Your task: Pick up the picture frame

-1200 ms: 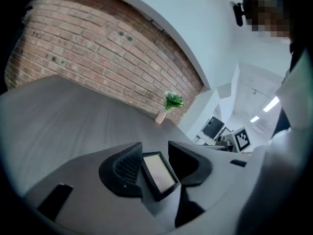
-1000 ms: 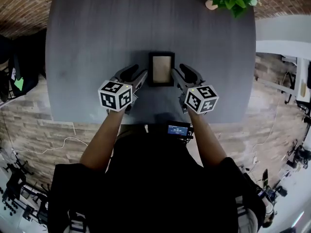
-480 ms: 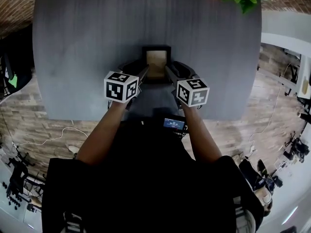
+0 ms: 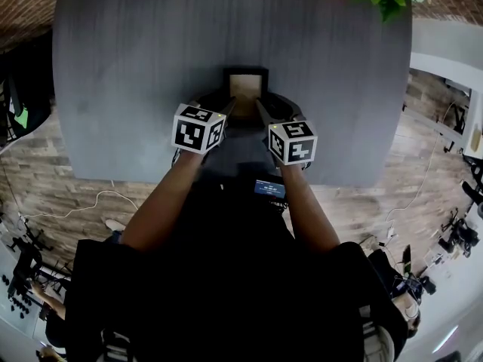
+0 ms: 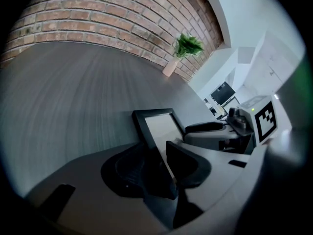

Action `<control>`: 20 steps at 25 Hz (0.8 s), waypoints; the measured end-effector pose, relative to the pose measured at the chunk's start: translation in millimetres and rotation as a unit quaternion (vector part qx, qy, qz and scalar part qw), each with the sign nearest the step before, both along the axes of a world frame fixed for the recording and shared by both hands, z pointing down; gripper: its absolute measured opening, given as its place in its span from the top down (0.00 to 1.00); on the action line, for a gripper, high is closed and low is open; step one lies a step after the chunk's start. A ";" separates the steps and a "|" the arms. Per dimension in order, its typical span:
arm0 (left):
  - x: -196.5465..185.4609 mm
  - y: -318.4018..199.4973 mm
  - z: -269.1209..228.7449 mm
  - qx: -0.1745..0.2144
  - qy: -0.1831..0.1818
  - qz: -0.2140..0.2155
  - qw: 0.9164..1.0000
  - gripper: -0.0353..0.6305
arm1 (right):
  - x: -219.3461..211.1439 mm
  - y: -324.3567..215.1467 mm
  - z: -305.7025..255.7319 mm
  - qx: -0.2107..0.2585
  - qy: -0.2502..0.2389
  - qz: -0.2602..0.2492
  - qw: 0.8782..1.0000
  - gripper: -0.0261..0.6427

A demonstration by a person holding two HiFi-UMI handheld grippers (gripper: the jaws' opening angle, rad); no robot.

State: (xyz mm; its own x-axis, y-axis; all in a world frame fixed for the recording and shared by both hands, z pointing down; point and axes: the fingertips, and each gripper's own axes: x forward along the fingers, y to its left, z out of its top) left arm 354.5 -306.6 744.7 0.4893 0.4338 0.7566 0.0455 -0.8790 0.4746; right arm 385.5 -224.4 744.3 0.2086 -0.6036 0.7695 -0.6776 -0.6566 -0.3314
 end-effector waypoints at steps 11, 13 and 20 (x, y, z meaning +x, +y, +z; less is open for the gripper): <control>2.2 -1.9 3.5 0.006 0.007 -0.032 0.999 0.81 | 3.0 0.6 0.1 -0.003 0.017 0.000 1.000 0.81; 3.3 -2.5 -2.6 0.013 0.018 -0.040 0.999 0.82 | 4.6 1.3 -6.7 0.002 0.028 0.002 1.000 0.82; 10.7 -0.6 -70.3 0.042 0.105 -0.066 0.991 0.83 | 13.0 4.4 -68.4 0.049 0.096 -0.004 0.994 0.83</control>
State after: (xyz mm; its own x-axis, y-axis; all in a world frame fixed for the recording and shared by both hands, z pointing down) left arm 365.3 -307.3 674.4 0.6884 0.2949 0.6626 0.0172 -0.9200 0.3916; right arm 398.4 -220.0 675.9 0.3403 -0.6769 0.6527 -0.7403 -0.6208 -0.2579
